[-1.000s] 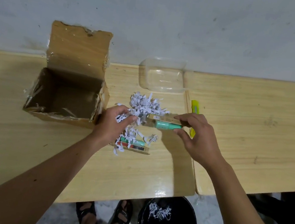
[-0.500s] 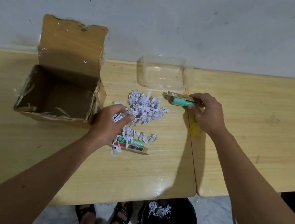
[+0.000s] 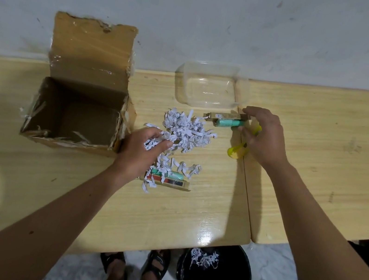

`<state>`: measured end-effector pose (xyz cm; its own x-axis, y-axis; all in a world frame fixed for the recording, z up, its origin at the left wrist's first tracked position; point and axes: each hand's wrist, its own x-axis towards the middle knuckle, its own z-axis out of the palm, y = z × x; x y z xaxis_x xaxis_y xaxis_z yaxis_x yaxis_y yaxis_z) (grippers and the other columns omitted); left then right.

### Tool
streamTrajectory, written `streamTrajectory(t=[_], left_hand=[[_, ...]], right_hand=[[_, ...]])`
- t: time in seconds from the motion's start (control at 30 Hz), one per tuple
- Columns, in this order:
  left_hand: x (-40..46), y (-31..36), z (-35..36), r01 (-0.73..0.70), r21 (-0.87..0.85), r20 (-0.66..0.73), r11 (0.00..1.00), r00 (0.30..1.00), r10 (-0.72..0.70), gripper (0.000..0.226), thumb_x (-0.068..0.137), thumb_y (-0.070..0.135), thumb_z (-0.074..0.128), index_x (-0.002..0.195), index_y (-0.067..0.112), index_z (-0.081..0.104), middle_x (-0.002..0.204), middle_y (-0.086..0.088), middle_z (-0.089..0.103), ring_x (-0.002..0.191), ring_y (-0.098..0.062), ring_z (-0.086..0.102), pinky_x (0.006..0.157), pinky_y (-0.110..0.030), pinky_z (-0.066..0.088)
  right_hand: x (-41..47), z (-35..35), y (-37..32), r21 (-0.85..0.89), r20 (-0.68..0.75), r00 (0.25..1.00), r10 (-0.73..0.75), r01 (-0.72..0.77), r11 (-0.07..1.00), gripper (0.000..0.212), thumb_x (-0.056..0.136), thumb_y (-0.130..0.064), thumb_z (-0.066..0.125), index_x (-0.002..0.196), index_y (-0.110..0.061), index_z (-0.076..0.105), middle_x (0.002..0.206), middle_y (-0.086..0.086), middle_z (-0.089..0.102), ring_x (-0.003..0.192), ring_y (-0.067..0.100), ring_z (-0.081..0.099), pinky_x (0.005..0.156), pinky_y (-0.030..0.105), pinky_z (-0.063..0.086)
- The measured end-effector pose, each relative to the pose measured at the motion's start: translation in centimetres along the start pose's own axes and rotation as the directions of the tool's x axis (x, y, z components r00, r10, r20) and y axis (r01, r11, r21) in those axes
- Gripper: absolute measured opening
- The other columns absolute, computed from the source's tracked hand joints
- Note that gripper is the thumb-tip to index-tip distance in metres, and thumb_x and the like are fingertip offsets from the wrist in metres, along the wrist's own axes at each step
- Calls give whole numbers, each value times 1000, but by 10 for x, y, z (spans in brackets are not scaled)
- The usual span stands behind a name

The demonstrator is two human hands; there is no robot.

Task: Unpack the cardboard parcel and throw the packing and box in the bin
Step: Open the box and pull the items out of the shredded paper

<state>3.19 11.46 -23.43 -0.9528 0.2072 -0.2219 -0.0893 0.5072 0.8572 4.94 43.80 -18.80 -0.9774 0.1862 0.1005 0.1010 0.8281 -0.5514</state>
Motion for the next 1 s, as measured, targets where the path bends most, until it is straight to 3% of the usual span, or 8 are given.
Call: streamTrajectory(t=[0.17, 0.3, 0.4, 0.57, 0.73, 0.8, 0.9, 1.0], left_hand=[[1, 0, 2, -3, -3, 4, 1000, 1000, 3, 20, 90, 52, 75, 96, 36, 65, 100, 29, 63, 97, 17, 56, 77, -11, 38], [2, 0, 2, 0, -20, 12, 1000, 1000, 1, 22, 91, 50, 76, 98, 31, 66, 103, 21, 67, 100, 6, 61, 79, -14, 40], [2, 1, 1, -13, -20, 5, 1000, 1000, 13, 20, 91, 49, 76, 94, 33, 65, 98, 19, 67, 95, -2, 64, 78, -20, 43], [0, 3, 0, -16, -27, 4, 999, 1000, 17, 16, 90, 49, 76, 87, 40, 63, 97, 22, 68, 94, 11, 62, 77, -15, 41], [1, -1, 0, -23, -22, -1, 999, 1000, 23, 24, 90, 54, 74, 101, 35, 66, 101, 27, 66, 99, 16, 58, 80, -11, 39], [1, -2, 0, -25, -14, 0, 1000, 1000, 25, 25, 90, 55, 74, 103, 36, 64, 101, 31, 63, 98, 19, 55, 81, -10, 38], [1, -4, 1, -29, -10, 0, 1000, 1000, 29, 18, 89, 55, 74, 94, 42, 61, 98, 34, 62, 93, 27, 55, 80, -11, 39], [1, -5, 0, -43, -13, 3, 999, 999, 43, 18, 89, 54, 74, 94, 42, 63, 97, 36, 61, 93, 34, 50, 80, -9, 36]], right_hand=[[-33, 1, -33, 185, -37, 996, -79, 85, 979, 29, 88, -12, 77, 115, -22, 72, 114, -7, 71, 106, 20, 63, 90, 38, 53], [-65, 16, -74, 379, 132, 984, -123, 64, 923, 17, 87, -15, 81, 102, -20, 76, 98, -10, 74, 88, 10, 69, 80, 31, 56], [-87, 29, -92, 451, 288, 942, -173, 26, 892, 24, 79, -26, 88, 98, -16, 78, 88, -11, 71, 79, 11, 68, 75, 23, 53], [-102, 41, -98, 397, 370, 900, -231, 71, 915, 44, 68, -23, 96, 107, -11, 77, 100, -4, 65, 81, 16, 64, 78, 29, 55], [-97, 48, -93, 316, 407, 881, -244, 114, 942, 52, 70, -25, 95, 116, -13, 75, 104, -19, 56, 86, -14, 56, 81, 10, 46], [-98, 49, -92, 284, 430, 869, -245, 127, 950, 55, 73, -26, 93, 122, -12, 73, 110, -10, 63, 88, -10, 57, 86, 14, 47], [-100, 49, -92, 252, 430, 869, -244, 144, 957, 55, 77, -22, 90, 127, -9, 71, 122, 4, 69, 100, 10, 65, 92, 21, 48], [-104, 44, -91, 301, 382, 891, -246, 132, 945, 49, 79, -14, 87, 126, -8, 72, 119, 1, 70, 103, 5, 65, 94, 20, 49]])
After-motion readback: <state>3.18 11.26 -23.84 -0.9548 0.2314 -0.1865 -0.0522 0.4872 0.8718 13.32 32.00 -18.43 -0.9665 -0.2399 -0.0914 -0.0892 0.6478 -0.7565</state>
